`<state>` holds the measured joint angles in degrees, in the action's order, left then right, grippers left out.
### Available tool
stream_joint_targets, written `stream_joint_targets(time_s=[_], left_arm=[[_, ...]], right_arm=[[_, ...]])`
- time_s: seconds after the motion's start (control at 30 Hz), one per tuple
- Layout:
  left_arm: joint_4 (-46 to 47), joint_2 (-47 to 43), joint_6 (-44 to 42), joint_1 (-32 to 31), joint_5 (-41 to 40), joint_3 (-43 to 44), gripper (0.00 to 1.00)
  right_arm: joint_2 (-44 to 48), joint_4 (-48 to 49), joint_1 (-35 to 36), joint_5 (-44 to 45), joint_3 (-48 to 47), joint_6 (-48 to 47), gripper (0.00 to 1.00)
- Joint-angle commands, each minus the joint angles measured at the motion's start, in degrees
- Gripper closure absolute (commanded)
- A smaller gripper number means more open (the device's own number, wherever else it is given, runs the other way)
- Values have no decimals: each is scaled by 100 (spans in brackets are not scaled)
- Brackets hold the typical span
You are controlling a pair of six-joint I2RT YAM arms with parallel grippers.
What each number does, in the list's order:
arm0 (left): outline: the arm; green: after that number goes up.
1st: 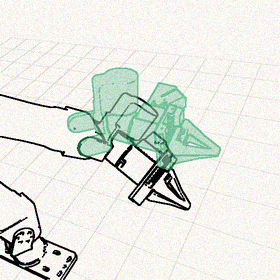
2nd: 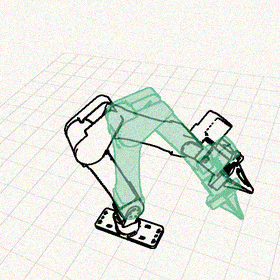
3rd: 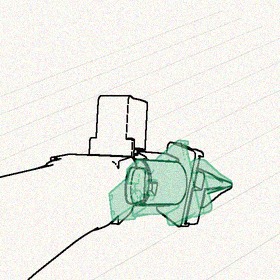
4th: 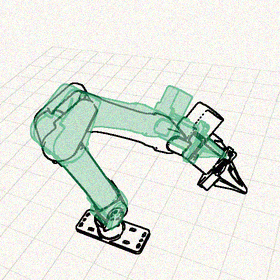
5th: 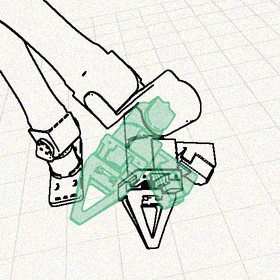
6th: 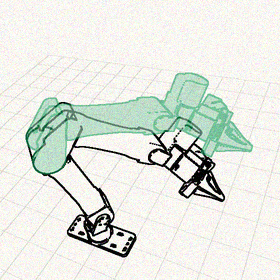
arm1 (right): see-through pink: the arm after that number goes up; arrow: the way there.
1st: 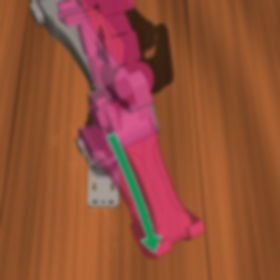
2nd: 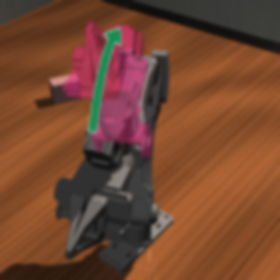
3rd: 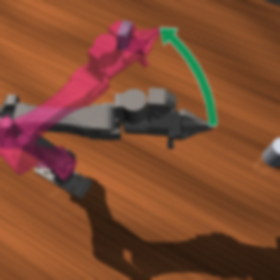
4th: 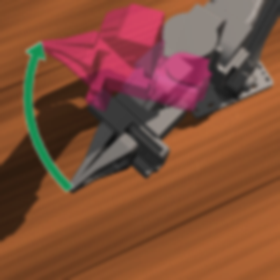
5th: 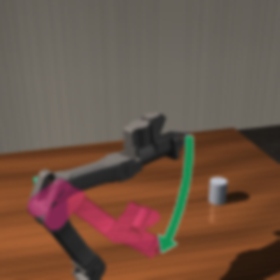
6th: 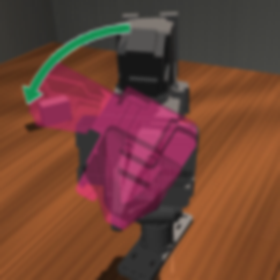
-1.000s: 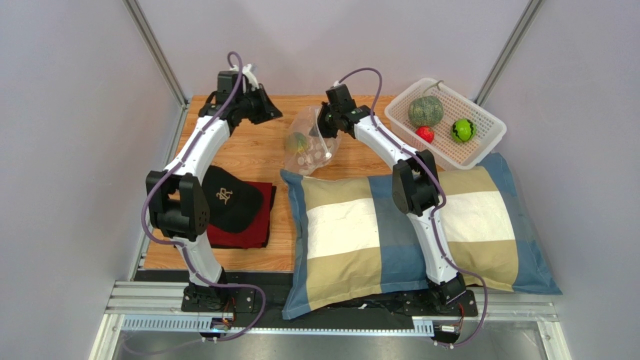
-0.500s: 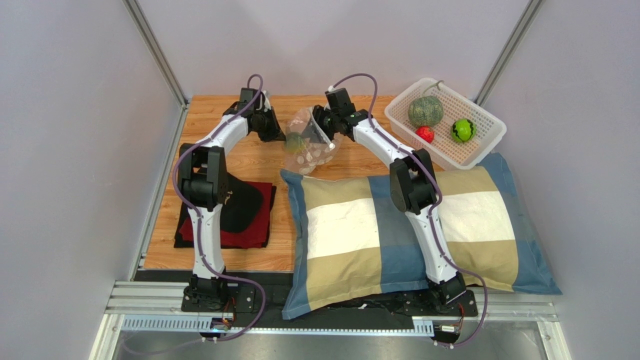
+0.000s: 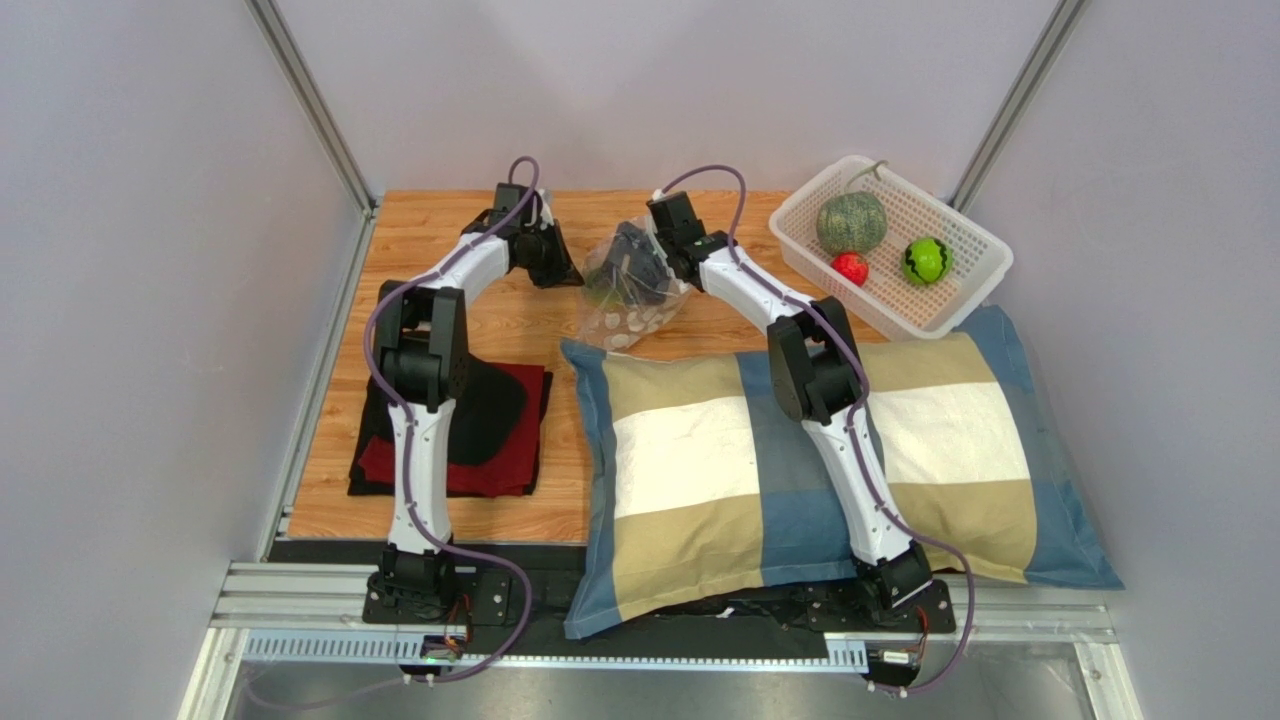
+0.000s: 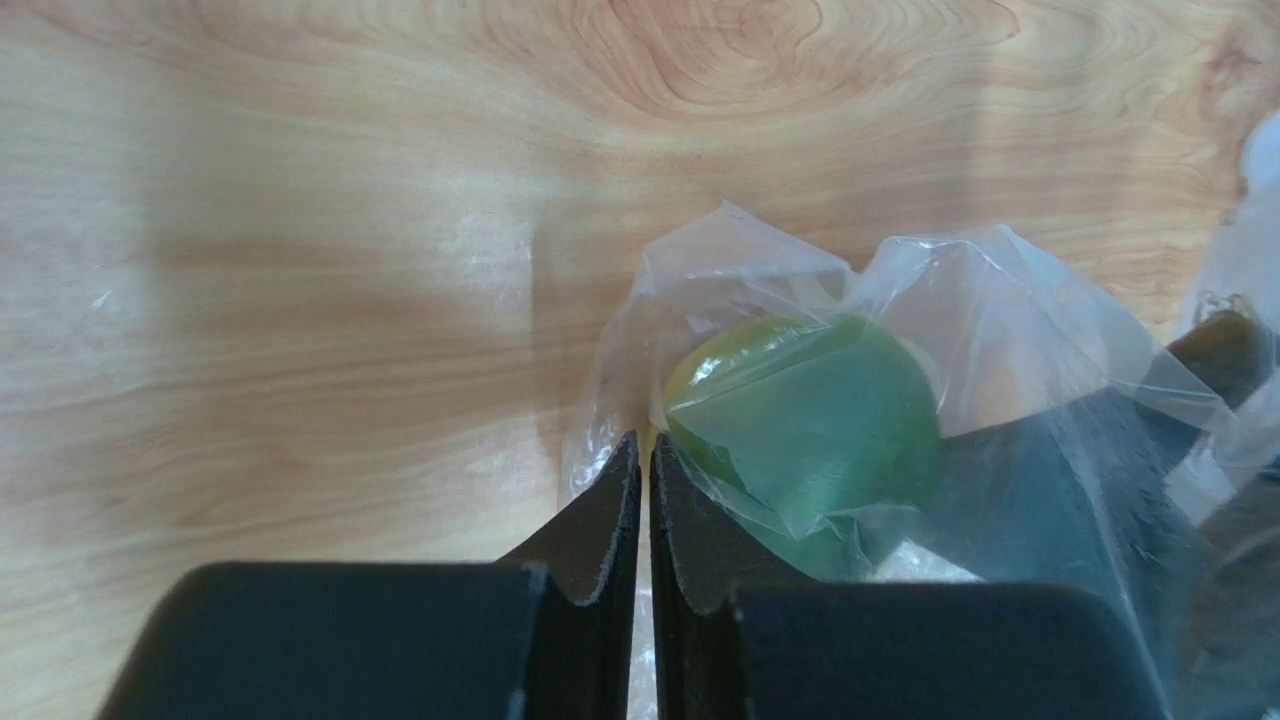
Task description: Open the zip-top bag and remove the fake food
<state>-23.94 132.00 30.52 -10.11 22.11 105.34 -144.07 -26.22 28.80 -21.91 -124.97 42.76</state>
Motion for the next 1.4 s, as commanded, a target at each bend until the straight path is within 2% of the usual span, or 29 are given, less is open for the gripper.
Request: stream_joint_targets(time_s=[0.0, 0.03, 0.1, 0.33, 0.4, 0.43, 0.5, 0.53, 0.63, 0.67, 0.77, 0.83, 0.87, 0.93, 1.07, 1.23, 1.37], left_arm=[[-84, 255, -46, -158, 188, 522, 92], [-93, 264, -38, -158, 206, 549, 92], [-75, 238, 6, -193, 189, 514, 92], [21, 185, 24, -264, 215, 294, 92], [-22, 116, -11, -264, 162, 198, 93], [-49, 63, -64, -255, 110, 180, 93], [-75, -147, -230, -229, 30, 57, 93], [-171, -218, -283, -202, 48, 31, 92], [-111, -666, -328, 0, 284, -144, 78], [-41, -807, -302, 52, 459, -380, 68], [-75, -1325, -205, 246, 697, -698, 49], [-145, -1502, -231, 316, 1031, -778, 42], [-224, -1520, -240, 325, 1363, -769, 37], [-382, -1494, -196, 360, 1655, -787, 35], [-102, -1572, 15, 404, 2130, -1077, 30], [484, -1809, 243, 475, 2621, -1278, 35], [751, -2397, -89, 405, 2352, -1621, 32]], right_arm=[[-217, 275, 3, 212, -457, 39, 22], [-235, 249, 3, 301, -476, 48, 18], [-288, 292, -6, 363, -546, 57, 14], [-604, 249, -23, 451, -854, 101, 15], [-605, 188, -58, 442, -889, 109, 20], [-596, 83, -84, 407, -906, 75, 31], [-395, -76, -102, 433, -933, -39, 43], [-298, -277, -111, 451, -924, -101, 56], [185, -288, -164, 390, -600, -137, 74], [308, -279, -207, 363, -477, -119, 76], [564, -314, -286, 249, -415, -14, 82], [634, -166, -331, -13, -371, 319, 91], [635, -103, -366, -111, -379, 468, 92], [661, 193, -383, -392, -344, 899, 93], [661, 512, -410, -656, -423, 1401, 94], [678, 356, -489, -850, -502, 1937, 95], [793, 231, -542, -718, -248, 2271, 96]])
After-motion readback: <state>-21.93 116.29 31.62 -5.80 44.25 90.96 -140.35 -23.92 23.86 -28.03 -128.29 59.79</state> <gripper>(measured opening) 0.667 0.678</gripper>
